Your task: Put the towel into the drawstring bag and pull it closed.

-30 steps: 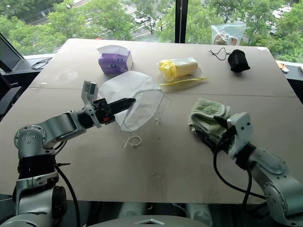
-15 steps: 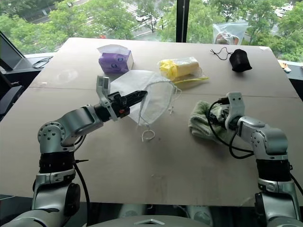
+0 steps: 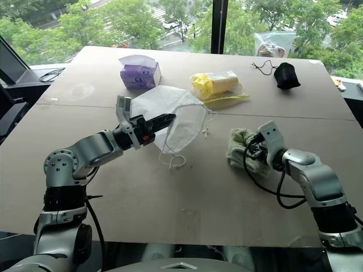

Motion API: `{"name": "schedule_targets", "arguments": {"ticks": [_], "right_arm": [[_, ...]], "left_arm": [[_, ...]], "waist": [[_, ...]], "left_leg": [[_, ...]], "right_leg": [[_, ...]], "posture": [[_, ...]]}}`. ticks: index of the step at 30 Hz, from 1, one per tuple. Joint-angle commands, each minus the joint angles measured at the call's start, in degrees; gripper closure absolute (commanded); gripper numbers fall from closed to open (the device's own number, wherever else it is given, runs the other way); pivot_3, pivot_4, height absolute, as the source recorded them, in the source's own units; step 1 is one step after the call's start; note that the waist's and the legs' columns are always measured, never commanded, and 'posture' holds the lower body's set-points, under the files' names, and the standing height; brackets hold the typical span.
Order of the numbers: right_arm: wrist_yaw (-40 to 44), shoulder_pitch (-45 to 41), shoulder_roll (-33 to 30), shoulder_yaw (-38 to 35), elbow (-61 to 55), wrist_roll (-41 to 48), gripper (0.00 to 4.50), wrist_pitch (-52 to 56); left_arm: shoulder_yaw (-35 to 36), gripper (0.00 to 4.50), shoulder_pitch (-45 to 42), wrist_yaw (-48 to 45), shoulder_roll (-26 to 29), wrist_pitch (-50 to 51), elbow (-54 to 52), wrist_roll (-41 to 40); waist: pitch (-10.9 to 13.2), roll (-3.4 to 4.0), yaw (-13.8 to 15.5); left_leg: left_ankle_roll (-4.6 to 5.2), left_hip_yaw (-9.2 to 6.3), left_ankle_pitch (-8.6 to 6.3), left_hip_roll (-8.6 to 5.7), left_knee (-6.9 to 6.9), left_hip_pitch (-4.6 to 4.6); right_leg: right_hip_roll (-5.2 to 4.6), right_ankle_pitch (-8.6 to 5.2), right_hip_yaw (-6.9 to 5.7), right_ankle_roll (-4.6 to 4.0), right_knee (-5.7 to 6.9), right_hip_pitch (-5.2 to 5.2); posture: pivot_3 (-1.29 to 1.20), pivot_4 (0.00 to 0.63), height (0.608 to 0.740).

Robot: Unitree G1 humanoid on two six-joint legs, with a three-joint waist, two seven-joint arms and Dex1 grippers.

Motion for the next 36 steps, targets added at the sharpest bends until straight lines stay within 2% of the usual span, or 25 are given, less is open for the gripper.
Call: {"name": "schedule_targets", "arguments": {"ticks": [1, 3, 5, 7, 10, 14, 22, 25, 30, 32, 36], "right_arm": [[6.6, 3.4, 4.5, -0.6, -3.6, 6.7, 4.25, -3.3], [8.4, 3.4, 7.6, -4.5, -8.7, 13.8, 4.25, -2.3], [9.3, 3.4, 9.1, -5.9, -11.1, 17.5, 4.25, -1.1], [9.5, 2.8, 11.5, -4.9, -12.3, 19.8, 4.26, -1.2], [7.9, 0.9, 15.7, -1.8, -10.5, 18.8, 4.26, -3.2], [3.8, -4.4, 17.0, 9.5, -0.5, 3.1, 4.26, -9.5], [0.0, -11.4, 19.2, 18.9, 15.5, -14.7, 4.26, -22.5], [0.9, -11.5, 24.1, 14.1, 16.3, -8.8, 4.26, -21.9], [-0.4, -14.1, 35.7, -2.0, 14.1, 13.1, 4.26, -8.9], [-0.7, -15.1, 37.1, -4.6, 14.2, 16.4, 4.26, -5.9], [-1.2, -16.9, 41.0, -5.1, 19.3, 17.5, 4.26, -4.7]], "left_arm": [[-0.6, 4.50, -1.1, -2.2, 0.6, 1.4, 0.4, 0.6], [-1.0, 4.50, -0.9, -3.0, 0.9, 2.3, 1.0, 1.5], [-1.3, 4.50, -0.9, -3.7, 1.0, 3.0, 1.3, 2.6], [-2.3, 4.50, -0.8, -4.8, 1.1, 4.1, 1.0, 4.2], [-3.7, 4.50, -0.5, -6.3, 1.2, 6.2, 0.2, 5.3], [-3.8, 4.50, -0.9, -9.1, 1.4, 7.9, -1.5, 3.3], [-4.6, 4.50, 0.7, -11.9, 3.9, 10.1, -4.6, 4.6], [-4.8, 4.50, 2.7, -11.8, 4.7, 10.4, -5.7, 4.6], [-4.7, 4.50, 7.1, -11.8, 5.0, 10.0, -6.2, 5.6], [-4.4, 4.50, 7.7, -11.1, 5.6, 10.0, -6.9, 4.4], [-4.6, 4.50, 8.1, -10.6, 6.5, 9.9, -7.5, 2.3]], "waist": [[0.0, 0.00, -0.2], [0.1, 0.08, -0.3], [0.4, 0.56, -0.4], [0.5, 0.67, -0.1], [0.5, 0.66, -0.1], [0.5, 0.66, -0.2], [0.5, 0.65, -0.3], [0.5, 0.64, -0.4], [0.5, 0.68, -0.5], [0.5, 0.68, -0.4], [0.5, 0.69, -0.2]], "left_leg": [[0.00, 0.02, 0.00, 0.04, -0.04, 0.01], [-0.01, 0.04, 0.00, 0.09, -0.16, 0.05], [-0.01, 0.03, 0.00, 0.21, -0.20, 0.01], [-0.01, 0.03, 0.01, 0.19, -0.19, -0.07], [-0.01, -0.01, 0.01, 0.19, -0.13, -0.14], [-0.01, 0.01, 0.01, 0.13, -0.08, -0.26], [-0.01, 0.02, 0.01, 0.07, -0.10, -0.45], [-0.02, 0.02, 0.01, 0.11, -0.10, -0.40], [-0.07, -0.02, 0.04, 0.21, -0.10, -0.42], [-0.07, -0.01, 0.04, 0.23, -0.10, -0.43], [-0.06, 0.01, 0.04, 0.17, -0.10, -0.48]], "right_leg": [[0.02, 0.00, 0.01, 0.00, -0.04, 0.01], [0.08, 0.00, 0.03, 0.00, -0.09, 0.01], [0.19, 0.00, 0.03, 0.00, -0.12, -0.05], [0.16, 0.01, 0.02, 0.01, -0.10, -0.15], [0.15, 0.01, -0.05, 0.01, -0.11, -0.17], [0.06, 0.02, -0.05, 0.02, -0.15, -0.21], [0.06, 0.03, 0.02, 0.02, -0.17, -0.41], [0.07, 0.03, 0.01, 0.02, -0.13, -0.39], [0.09, 0.07, -0.02, -0.06, -0.07, -0.43], [0.09, 0.08, -0.02, -0.07, -0.07, -0.44], [0.03, 0.07, -0.02, -0.07, -0.09, -0.49]], "posture": [[0.00, 0.150, 0.740], [0.00, 0.150, 0.740], [0.00, 0.150, 0.740], [0.00, 0.150, 0.740], [0.00, 0.150, 0.740], [0.00, 0.150, 0.740], [0.00, 0.150, 0.740], [0.00, 0.150, 0.740], [0.00, 0.150, 0.740], [0.00, 0.150, 0.740], [0.00, 0.150, 0.740]]}}
